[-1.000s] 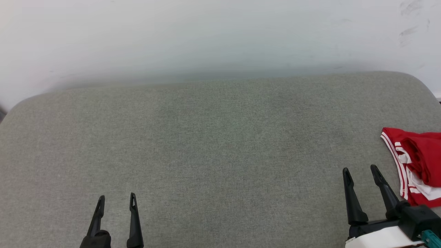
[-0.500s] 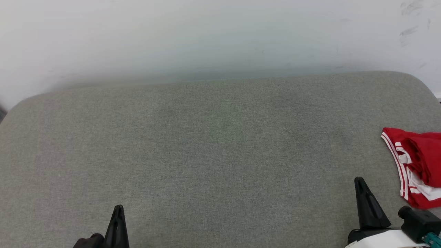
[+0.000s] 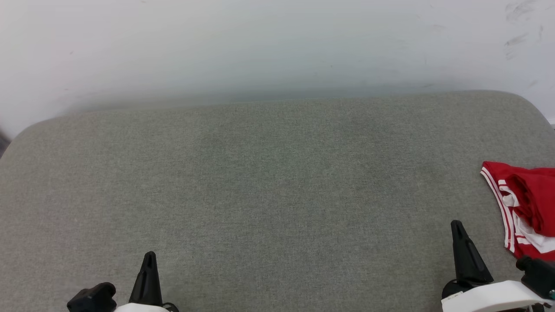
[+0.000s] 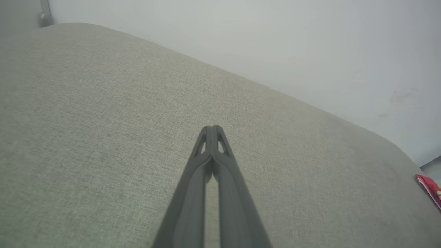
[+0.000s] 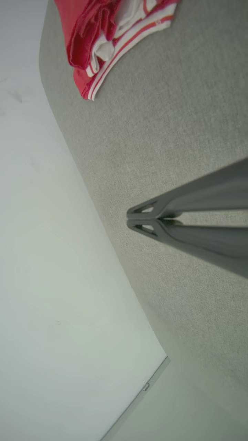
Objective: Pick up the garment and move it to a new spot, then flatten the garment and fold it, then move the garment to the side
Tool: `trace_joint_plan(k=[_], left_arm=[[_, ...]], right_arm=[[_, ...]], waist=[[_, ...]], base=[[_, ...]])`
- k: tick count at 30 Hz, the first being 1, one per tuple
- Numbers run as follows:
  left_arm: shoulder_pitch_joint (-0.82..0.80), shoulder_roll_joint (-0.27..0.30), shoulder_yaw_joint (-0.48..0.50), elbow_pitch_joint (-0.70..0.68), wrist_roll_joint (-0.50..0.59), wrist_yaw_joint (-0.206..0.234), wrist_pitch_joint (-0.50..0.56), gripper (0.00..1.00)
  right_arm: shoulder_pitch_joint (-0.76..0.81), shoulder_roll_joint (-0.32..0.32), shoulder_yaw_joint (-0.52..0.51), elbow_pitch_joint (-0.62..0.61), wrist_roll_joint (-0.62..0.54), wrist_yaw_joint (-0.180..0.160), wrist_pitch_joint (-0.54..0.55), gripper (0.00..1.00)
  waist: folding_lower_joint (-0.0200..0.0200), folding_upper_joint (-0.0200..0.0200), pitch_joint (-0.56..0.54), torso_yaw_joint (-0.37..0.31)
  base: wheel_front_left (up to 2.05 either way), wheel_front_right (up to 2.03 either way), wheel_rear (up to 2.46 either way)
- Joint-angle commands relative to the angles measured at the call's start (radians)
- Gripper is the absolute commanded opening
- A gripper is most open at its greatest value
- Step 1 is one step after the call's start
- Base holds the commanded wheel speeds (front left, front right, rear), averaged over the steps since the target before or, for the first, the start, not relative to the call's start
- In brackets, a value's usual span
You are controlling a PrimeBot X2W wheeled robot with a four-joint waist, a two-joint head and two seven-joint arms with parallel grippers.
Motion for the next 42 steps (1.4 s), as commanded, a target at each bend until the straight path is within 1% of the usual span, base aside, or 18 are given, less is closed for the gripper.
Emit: trace_joint_plan(k=[1,22,23,42], left_arm=[[-0.026,0.007,0.004,-0.007,-0.033,-0.006,0.004,0.00],[-0.095,0.016,0.021,0.050,-0.371,-0.059,0.070,0.00],[-0.104,0.016,0.024,0.057,-0.414,-0.066,0.079,0.00],[-0.151,0.017,0.044,0.098,-0.650,-0.104,0.132,0.00]], right_arm=[[-0.032,-0.010,-0.004,-0.008,0.035,0.000,0.006,0.00],[-0.071,-0.013,-0.019,0.025,0.352,0.000,0.076,0.00],[-0.077,-0.013,-0.022,0.029,0.391,0.000,0.085,0.00],[-0.105,-0.010,-0.038,0.054,0.614,0.000,0.140,0.00]], waist=[[0.0000,0.0000,0.000,0.000],[0.0000,0.0000,-0.003,0.005],[0.0000,0.0000,-0.003,0.006],[0.0000,0.0000,-0.005,0.010]], base=[[0.00,0.00,0.00],[0.00,0.00,0.00],[0.00,0.00,0.00],[0.00,0.00,0.00]])
